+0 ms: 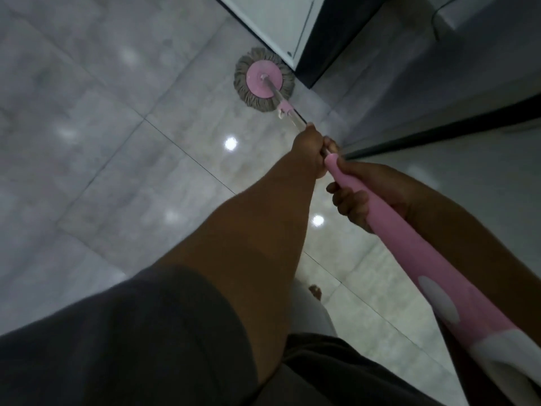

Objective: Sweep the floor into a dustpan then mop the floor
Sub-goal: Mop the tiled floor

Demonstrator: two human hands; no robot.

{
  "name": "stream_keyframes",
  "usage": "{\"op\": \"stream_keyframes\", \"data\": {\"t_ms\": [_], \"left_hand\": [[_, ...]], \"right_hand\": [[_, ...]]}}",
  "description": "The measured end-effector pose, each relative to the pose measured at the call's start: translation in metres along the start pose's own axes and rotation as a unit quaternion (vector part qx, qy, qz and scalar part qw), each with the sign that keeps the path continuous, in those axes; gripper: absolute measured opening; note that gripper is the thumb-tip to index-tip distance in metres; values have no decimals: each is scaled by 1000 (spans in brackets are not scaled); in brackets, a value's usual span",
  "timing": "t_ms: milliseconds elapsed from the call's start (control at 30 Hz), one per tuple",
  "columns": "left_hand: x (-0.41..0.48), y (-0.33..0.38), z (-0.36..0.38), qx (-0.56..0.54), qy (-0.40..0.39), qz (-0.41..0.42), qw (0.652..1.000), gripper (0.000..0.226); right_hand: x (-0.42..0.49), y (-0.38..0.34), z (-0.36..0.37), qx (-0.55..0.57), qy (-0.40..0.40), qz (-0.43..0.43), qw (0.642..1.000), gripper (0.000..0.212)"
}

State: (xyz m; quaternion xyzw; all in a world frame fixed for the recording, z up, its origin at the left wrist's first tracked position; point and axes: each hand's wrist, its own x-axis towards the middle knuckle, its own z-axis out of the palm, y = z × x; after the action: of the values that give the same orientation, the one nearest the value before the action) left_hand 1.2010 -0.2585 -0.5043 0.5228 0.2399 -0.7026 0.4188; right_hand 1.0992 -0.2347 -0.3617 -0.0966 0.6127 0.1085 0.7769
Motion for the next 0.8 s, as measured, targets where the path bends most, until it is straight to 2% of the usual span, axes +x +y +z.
{"op": "stream_keyframes", "data": {"t_ms": [167, 333, 433, 600, 800], "left_hand": [[10, 85, -18, -28, 15, 20, 999, 37], [10, 102, -41, -53, 21, 12, 998, 26], [5, 85, -56, -40, 27, 9, 999, 40], [-25, 23, -89, 12, 60, -18, 998, 36], [-81, -75, -110, 161, 71, -89, 980, 42]], "right_hand": [[25, -53, 62, 18, -48, -29, 998, 30], [36, -48, 91, 13, -47, -42, 998, 33], [33, -27, 90, 10, -49, -50, 997, 34], [15, 53, 79, 16, -23, -72, 997, 36], [-22, 160, 53, 79, 5, -64, 995, 37]]}}
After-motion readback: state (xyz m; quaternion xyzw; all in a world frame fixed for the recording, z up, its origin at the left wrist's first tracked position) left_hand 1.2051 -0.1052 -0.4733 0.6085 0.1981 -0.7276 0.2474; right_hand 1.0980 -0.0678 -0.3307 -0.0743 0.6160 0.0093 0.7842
